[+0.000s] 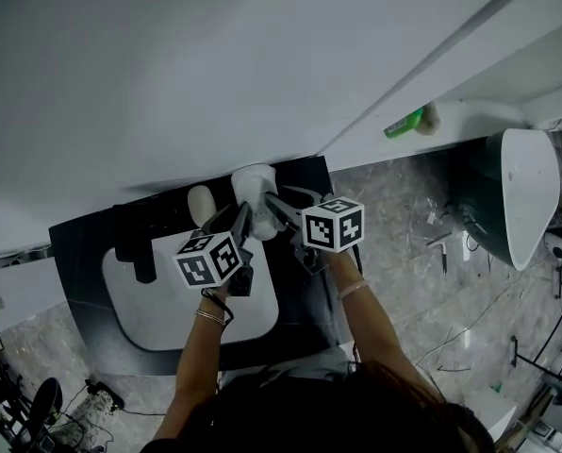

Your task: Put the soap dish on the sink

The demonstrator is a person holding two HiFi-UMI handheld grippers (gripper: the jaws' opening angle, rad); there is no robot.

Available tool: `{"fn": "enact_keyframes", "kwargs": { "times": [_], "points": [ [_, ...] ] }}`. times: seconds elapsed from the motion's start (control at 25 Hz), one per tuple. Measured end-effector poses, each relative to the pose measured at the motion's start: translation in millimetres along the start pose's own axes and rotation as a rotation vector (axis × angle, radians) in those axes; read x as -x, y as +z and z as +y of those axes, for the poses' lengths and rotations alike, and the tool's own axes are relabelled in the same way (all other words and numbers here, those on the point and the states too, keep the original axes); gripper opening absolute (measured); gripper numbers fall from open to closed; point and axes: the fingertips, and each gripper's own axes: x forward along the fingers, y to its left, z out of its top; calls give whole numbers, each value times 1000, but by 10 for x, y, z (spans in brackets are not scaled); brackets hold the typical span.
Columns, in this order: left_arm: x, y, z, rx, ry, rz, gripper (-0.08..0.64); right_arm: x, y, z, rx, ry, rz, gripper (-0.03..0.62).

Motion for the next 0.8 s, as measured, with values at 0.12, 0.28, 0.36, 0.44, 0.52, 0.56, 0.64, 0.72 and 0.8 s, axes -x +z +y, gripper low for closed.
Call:
{"fn": "enact_keyframes", "kwargs": {
  "times": [0.12,0.28,0.36,0.44,0.52,0.56,0.64,0.72,0.8],
  "points": [
    [0,-5,-1,7,-16,-5,92,2,-7,-7,-7,2,9,116],
    [-6,-8,2,-1,-27,-8,92,-16,-15,-21,0,-20,17,115],
    [3,-12,13,-3,-28,-8,92,-17,-22,-20,-4,-27,12,118],
    [35,-9,5,0,-30,-20,94,14,-16,-13,-13,-34,0,126],
    [78,9,-8,6,-33,-35,94,53,13,-3,-16,-38,-13,150],
    [103,16,-8,8,-33,-41,94,75,29,0,-16,-42,-20,158],
    [165,26,3,10,-30,-49,94,130,59,8,-14,-54,-37,170],
    [258,50,3,10,-26,-63,94,211,92,39,-16,-65,-56,172],
    [381,90,-34,11,-22,-85,94,309,121,99,-17,-74,-70,172]
  ]
}}
